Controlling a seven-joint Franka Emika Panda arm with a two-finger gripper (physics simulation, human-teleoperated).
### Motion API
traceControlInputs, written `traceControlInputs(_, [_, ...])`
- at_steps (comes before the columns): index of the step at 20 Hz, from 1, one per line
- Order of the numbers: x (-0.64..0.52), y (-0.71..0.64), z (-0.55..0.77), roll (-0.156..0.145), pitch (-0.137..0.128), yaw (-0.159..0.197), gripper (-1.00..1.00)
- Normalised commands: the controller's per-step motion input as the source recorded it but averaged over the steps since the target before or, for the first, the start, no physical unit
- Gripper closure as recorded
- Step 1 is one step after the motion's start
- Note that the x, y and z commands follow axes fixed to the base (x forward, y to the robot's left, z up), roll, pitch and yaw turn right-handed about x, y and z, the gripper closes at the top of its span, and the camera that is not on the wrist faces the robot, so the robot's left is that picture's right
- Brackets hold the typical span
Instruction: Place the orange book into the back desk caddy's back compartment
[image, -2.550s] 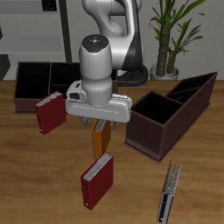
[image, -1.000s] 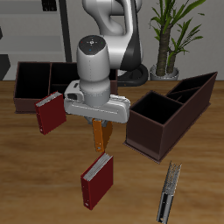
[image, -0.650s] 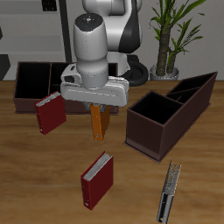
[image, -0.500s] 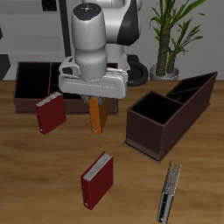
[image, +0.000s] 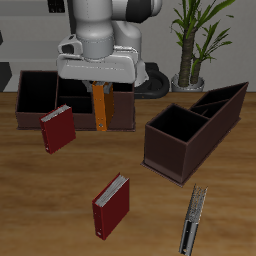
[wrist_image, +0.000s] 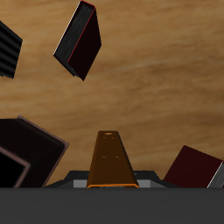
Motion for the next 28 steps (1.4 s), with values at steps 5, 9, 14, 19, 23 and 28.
traceControlInputs(5, [-0.3,-0.19,0.38,0.023,-0.014,0.03,1.0])
traceControlInputs(9, [-0.26,-0.21,0.29,0.005,-0.015,0.029,1.0])
traceControlInputs(14, [-0.37,-0.3,0.26,0.064,-0.023,0.02,1.0])
traceControlInputs(19, [-0.28,-0.38,0.14,0.036,-0.025,-0.004,1.0])
traceControlInputs(23, [-0.25,-0.49,0.04,0.035,-0.001,-0.068,1.0])
traceControlInputs(28, [-0.22,-0.39,-0.01,0.032,0.011,-0.061,1.0])
